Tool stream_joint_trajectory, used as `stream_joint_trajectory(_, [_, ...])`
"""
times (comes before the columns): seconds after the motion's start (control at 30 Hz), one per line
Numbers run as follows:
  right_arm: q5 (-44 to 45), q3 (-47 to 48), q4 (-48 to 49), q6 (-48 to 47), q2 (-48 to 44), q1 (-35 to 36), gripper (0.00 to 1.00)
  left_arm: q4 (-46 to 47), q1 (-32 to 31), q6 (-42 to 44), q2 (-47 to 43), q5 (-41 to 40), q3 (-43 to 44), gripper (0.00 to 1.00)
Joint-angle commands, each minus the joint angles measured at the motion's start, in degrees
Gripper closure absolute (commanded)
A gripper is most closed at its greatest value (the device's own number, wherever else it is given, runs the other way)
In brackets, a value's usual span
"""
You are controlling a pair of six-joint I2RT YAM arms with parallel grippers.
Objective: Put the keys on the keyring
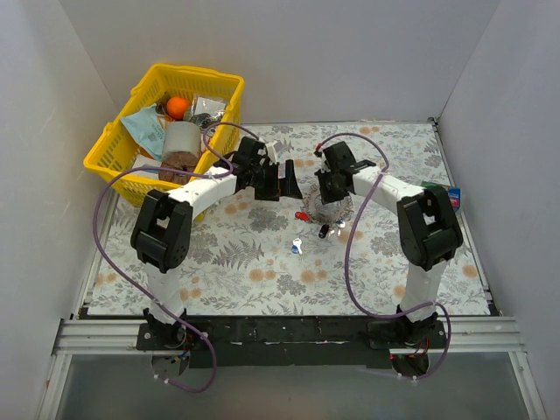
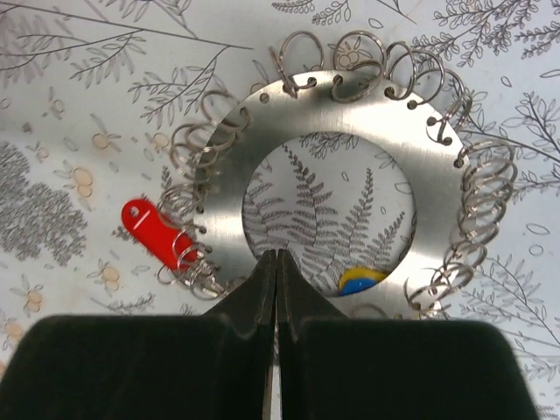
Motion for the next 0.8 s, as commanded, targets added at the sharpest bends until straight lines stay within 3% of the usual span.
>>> stream_joint_trajectory(0.0, [-0.3,4.7,-1.2,-0.7,5.7,0.3,0.97,-2.6,-0.9,1.1,-0.4,0.9,2.0,0.02])
stream_joint_trajectory(0.27, [2.8,2.7,-2.5,-1.0,7.2,1.0,0.98,-2.9,-1.0,0.8,-1.7,1.3,1.0,0.02])
stream_joint_trajectory(0.77, [-4.3,-10.3,-1.6,-2.0,0.0,5.4,0.99,-3.3,-1.0,0.9,-1.5,2.0,1.4,0.02])
